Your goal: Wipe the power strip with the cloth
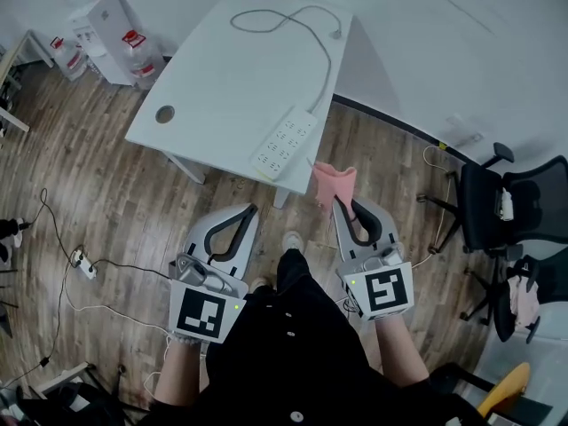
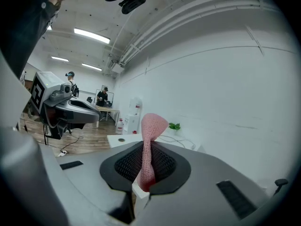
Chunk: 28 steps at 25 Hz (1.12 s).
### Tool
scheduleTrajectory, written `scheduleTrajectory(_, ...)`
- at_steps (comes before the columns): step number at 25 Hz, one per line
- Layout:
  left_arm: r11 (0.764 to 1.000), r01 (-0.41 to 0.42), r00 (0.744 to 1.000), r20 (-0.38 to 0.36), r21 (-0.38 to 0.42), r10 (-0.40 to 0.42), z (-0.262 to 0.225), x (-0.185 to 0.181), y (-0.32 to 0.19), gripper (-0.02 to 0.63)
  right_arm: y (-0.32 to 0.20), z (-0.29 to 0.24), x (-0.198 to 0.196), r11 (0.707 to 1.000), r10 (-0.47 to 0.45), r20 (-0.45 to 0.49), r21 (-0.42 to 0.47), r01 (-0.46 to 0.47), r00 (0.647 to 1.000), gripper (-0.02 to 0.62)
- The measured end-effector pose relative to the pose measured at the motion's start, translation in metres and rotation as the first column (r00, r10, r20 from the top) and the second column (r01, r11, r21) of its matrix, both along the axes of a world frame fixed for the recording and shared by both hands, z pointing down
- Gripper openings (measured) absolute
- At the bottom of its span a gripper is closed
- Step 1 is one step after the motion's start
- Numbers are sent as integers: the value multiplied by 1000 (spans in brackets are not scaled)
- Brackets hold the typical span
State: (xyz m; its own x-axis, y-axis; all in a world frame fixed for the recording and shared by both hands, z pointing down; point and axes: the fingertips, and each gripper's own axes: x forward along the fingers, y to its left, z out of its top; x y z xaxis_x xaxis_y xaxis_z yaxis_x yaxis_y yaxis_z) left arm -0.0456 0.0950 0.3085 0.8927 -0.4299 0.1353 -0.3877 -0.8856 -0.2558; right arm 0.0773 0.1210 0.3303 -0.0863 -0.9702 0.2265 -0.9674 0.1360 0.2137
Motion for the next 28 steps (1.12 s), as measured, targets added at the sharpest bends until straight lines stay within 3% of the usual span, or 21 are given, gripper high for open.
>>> scheduleTrajectory(15, 989, 150, 989, -18, 14, -149, -13, 82, -82, 11, -107, 11, 92, 990, -140, 0, -35, 140, 990, 57)
scheduleTrajectory(22, 973, 231, 973, 0, 22, -231, -17, 92, -109, 11, -138, 30, 119, 982, -167, 7, -87, 167, 986, 57)
scheduleTrajectory(28, 967, 253, 967, 16, 21, -254, -16, 85, -130, 11, -164, 52, 128, 980, -152, -9, -133, 150, 988, 57)
